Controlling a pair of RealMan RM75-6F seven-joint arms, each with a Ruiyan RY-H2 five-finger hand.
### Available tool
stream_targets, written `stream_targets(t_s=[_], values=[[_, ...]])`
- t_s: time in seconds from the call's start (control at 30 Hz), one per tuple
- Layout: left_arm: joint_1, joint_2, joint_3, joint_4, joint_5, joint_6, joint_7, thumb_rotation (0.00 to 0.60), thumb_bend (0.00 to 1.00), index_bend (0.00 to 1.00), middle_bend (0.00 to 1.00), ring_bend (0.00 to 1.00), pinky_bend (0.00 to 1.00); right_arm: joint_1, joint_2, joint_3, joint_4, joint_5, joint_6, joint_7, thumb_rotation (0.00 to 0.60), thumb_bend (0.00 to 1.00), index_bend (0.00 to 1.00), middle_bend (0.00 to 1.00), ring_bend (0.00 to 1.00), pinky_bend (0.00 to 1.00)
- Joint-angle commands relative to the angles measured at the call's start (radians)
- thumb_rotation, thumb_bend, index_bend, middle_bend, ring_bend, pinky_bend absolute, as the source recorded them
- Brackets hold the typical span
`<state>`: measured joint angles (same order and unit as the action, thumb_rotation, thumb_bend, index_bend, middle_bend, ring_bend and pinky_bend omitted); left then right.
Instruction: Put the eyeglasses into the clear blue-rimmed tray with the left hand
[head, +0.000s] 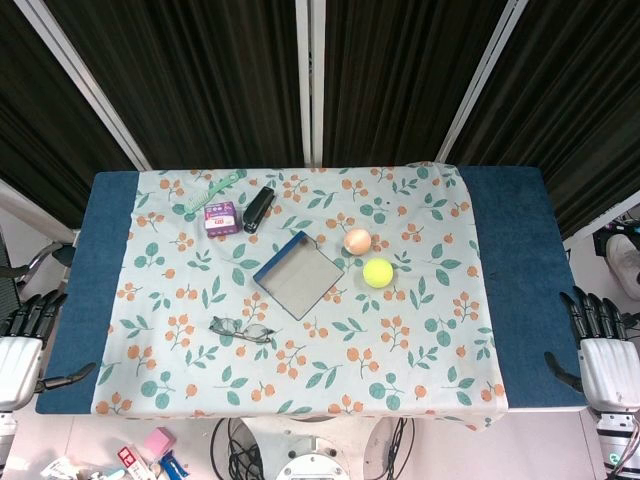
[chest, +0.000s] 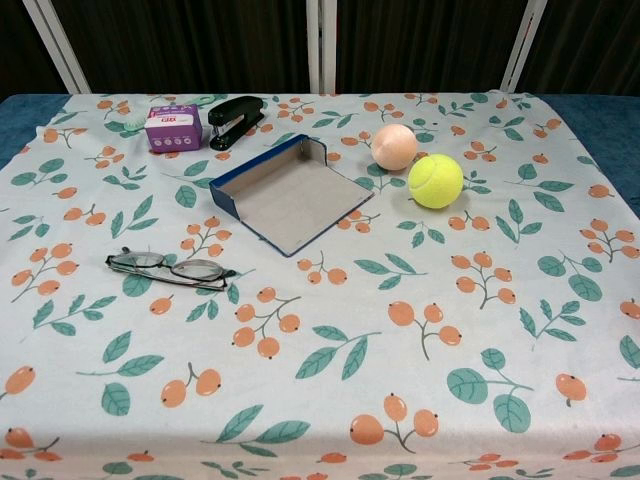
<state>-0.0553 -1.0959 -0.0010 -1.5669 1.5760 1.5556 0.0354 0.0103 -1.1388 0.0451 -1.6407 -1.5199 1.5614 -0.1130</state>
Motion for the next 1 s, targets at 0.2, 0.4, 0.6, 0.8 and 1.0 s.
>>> stream_targets(t_s=[0.2, 0.4, 0.6, 0.8, 1.0], values=[[-0.007, -0.009, 0.004, 0.013, 0.005, -0.018, -0.019, 0.378, 0.0, 0.05, 0.07, 0.07, 0.18, -0.017, 0.006, -0.001, -0.013, 0.0, 0.022, -0.009, 0.6, 0.17, 0.0, 0.0, 0.0, 0.0], [-0.03, -0.005, 0.001, -0.001, 0.032, -0.03, -0.034, 0.379, 0.0, 0.05, 0.07, 0.07, 0.18, -0.034, 0.014, 0.001, -0.013, 0.007, 0.039, 0.006, 0.6, 0.17, 0.0, 0.0, 0.0, 0.0], [-0.118, 0.034, 0.006, -0.037, 0.134, -0.107, -0.018, 0.322, 0.02, 0.06, 0.07, 0.07, 0.18, -0.032, 0.025, 0.007, -0.008, 0.005, 0.039, 0.006, 0.6, 0.18, 0.0, 0.0, 0.0, 0.0], [-0.253, 0.031, -0.014, -0.118, 0.204, -0.247, 0.005, 0.321, 0.22, 0.06, 0.08, 0.07, 0.18, -0.04, 0.035, 0.006, -0.005, 0.002, 0.047, 0.012, 0.6, 0.18, 0.0, 0.0, 0.0, 0.0], [-0.371, -0.034, -0.056, -0.13, 0.162, -0.412, 0.093, 0.318, 0.34, 0.06, 0.09, 0.07, 0.18, -0.043, 0.047, 0.013, -0.022, -0.015, 0.067, 0.013, 0.6, 0.18, 0.0, 0.0, 0.0, 0.0]])
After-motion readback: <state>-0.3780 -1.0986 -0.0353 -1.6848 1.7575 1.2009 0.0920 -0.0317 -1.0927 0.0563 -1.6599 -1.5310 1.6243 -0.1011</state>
